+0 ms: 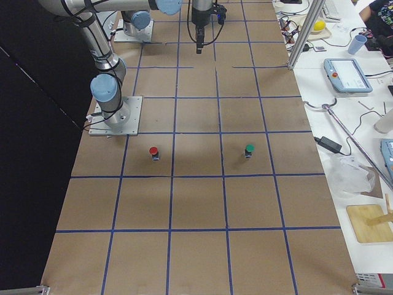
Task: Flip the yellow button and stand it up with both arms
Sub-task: 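Lower the left gripper onto the lying yellow button and grasp it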
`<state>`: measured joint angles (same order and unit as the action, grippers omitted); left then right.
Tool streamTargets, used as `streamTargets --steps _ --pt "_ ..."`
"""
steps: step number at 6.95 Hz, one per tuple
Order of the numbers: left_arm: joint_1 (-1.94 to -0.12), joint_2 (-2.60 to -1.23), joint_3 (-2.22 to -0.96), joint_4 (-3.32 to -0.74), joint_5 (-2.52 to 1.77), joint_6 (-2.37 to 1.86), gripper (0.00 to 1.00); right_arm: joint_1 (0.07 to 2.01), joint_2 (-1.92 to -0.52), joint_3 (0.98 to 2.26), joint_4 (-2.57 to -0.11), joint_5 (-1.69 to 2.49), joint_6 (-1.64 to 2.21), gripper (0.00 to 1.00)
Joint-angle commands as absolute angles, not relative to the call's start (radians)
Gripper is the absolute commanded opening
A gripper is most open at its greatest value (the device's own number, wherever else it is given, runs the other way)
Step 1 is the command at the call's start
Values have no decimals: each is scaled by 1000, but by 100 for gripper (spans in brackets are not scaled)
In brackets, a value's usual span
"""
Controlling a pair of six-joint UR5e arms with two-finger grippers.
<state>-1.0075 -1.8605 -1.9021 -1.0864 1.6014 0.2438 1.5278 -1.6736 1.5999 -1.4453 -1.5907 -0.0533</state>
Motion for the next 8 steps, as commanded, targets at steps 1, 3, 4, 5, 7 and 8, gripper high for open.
streamTargets --steps 1,3,4,5,7,8 --pt "-1026 -1829 -1894 -1101 1463 245 1 1529 -1674 1600 -1447 -1591 -52 100" --pt "-1112 -1778 -1901 -1175 1311 189 2 1529 -1674 1600 -1447 -1591 -54 100" --pt "-1152 -1769 -1904 -1192 1201 87 2 1528 -1674 1600 -1448 -1592 -54 100" --pt "-1198 -1766 -1908 -1201 1105 -22 2 1519 -1675 1598 -1448 -1592 -57 100" --pt "-1357 -1743 -1913 -1184 956 -375 1 1487 -1672 1594 -1468 -1566 -25 100" --pt "-1426 -1738 -1904 -1133 927 -514 1 1447 -1671 1600 -1460 -1568 88 100"
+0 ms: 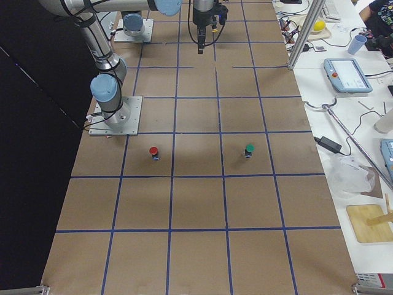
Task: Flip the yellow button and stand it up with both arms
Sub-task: 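Lift the yellow button toward the right gripper while the right gripper approaches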
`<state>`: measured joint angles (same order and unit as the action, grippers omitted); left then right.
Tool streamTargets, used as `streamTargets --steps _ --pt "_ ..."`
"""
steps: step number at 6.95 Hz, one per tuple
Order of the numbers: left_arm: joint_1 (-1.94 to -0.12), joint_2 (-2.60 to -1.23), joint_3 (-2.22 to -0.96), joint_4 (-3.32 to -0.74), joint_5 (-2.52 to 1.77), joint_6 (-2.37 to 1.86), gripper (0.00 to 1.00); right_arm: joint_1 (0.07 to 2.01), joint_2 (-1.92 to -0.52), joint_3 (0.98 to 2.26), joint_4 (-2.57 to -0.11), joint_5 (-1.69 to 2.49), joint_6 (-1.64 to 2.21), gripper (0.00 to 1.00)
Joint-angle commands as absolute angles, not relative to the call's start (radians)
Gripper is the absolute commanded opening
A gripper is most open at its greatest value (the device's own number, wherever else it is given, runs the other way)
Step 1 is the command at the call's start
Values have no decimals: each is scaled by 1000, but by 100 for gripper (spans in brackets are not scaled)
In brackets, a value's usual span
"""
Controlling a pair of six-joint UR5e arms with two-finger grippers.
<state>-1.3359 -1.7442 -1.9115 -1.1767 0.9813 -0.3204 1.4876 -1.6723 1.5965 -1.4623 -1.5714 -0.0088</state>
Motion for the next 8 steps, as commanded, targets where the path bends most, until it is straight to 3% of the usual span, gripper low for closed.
streamTargets --steps 1,6,8 --pt "-1483 -1740 -1905 -1067 867 -672 1 1422 -1671 1598 -1462 -1551 189 100" --pt "-1607 -1764 -1905 -810 589 -1311 2 1405 -1559 1522 -1454 -1257 825 100" --pt "-1611 -1764 -1901 -801 479 -1514 1 1402 -1510 1509 -1457 -1082 900 100"
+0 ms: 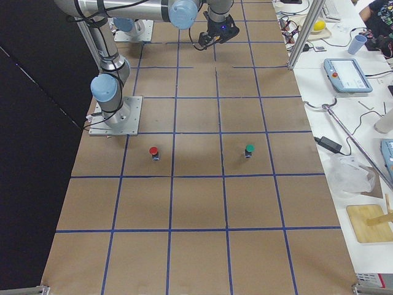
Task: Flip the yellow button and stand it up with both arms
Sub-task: 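Lift the yellow button toward the right gripper while the right gripper approaches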
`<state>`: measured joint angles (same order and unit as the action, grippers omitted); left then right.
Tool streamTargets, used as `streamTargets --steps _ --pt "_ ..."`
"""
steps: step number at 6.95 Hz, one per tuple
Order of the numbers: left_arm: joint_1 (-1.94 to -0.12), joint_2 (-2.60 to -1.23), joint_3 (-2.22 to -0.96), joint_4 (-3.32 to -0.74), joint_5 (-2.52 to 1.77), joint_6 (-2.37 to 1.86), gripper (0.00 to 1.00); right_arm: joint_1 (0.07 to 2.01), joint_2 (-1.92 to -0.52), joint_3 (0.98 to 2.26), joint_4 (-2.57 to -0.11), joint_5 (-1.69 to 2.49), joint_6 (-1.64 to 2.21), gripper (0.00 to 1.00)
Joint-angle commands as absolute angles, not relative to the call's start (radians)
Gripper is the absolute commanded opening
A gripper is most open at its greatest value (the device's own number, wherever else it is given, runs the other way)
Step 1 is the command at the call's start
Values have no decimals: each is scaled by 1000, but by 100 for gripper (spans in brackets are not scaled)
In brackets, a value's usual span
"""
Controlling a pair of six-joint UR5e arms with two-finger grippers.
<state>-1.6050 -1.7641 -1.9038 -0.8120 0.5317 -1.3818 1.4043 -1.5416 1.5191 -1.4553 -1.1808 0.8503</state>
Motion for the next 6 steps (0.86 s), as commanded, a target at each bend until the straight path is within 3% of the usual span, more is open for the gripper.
streamTargets --steps 1,6 --pt "-1617 -1761 -1895 -767 450 -1617 1 1396 -1500 1514 -1453 -1031 937 100" --pt "-1643 -1770 -1850 -664 357 -2006 1 1394 -1496 1572 -1451 -746 1051 100"
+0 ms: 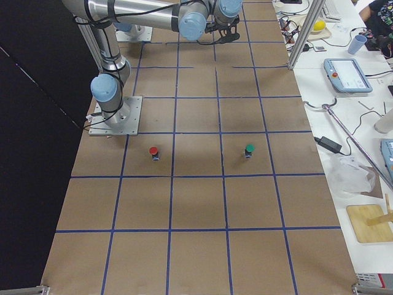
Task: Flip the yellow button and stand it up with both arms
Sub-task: 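Lift the yellow button toward the right gripper while the right gripper approaches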
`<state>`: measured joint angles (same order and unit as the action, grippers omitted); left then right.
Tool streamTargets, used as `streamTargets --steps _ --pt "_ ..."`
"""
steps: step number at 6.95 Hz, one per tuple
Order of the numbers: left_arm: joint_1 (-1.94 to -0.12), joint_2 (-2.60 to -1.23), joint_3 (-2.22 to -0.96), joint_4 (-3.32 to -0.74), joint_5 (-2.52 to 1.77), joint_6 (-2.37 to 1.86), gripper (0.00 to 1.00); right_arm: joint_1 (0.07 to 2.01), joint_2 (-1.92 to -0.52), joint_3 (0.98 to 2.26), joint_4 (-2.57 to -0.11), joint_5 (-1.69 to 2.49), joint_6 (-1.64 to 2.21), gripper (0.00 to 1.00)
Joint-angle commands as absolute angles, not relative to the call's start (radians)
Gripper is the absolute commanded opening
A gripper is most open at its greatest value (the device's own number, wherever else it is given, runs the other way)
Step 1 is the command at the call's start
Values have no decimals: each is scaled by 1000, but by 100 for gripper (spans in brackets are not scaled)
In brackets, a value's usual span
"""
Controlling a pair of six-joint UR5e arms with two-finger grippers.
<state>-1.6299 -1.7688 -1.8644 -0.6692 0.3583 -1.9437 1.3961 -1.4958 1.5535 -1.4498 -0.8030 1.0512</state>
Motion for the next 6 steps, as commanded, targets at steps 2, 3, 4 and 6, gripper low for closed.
streamTargets --steps 2,3,4,6 --pt "-1670 -1776 -1810 -664 360 -2074 1 1396 -1490 1591 -1448 -689 1052 100" --pt "-1671 -1775 -1801 -664 359 -2088 1 1400 -1491 1612 -1448 -690 1052 100" --pt "-1672 -1773 -1787 -664 354 -2107 1 1393 -1491 1615 -1448 -692 1055 100" --pt "-1672 -1779 -1770 -664 354 -2117 1 1391 -1500 1600 -1451 -689 1055 91"
